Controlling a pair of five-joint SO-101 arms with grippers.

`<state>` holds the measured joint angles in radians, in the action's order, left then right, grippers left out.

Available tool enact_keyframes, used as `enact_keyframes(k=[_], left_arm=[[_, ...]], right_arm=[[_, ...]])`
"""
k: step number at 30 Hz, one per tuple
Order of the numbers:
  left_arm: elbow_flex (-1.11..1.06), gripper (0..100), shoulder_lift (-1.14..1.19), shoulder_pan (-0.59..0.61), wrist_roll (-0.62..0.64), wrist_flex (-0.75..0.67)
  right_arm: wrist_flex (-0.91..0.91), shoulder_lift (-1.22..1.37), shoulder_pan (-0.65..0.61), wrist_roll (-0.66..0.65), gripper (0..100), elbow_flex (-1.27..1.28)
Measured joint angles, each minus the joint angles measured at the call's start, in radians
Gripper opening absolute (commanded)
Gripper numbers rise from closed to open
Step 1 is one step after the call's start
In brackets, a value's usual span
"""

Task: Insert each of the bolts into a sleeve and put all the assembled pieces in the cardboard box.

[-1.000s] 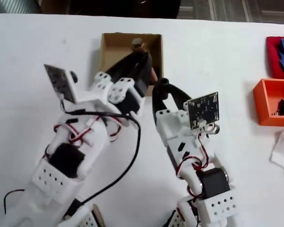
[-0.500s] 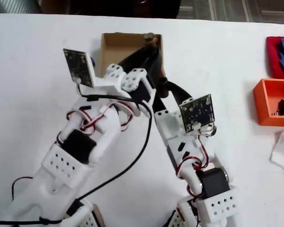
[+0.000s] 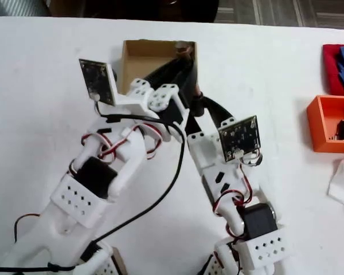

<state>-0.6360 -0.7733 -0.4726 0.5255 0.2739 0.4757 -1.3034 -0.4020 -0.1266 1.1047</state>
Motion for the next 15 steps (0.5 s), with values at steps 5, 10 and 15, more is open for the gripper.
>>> enact_keyframes(k=[5,10,15], left_arm=[[0.002,3,0.002,-0.003,0.0,0.054],[0.002,3,0.002,-0.011,-0.051,0.087],[0.002,3,0.002,-0.061,-0.167,0.152]], right_arm=[[0.0,0.0,-0.002,-0.006,2.1,0.0],[0.0,0.0,-0.002,-0.008,2.1,0.002],[0.0,0.0,-0.002,-0.008,2.1,0.002]])
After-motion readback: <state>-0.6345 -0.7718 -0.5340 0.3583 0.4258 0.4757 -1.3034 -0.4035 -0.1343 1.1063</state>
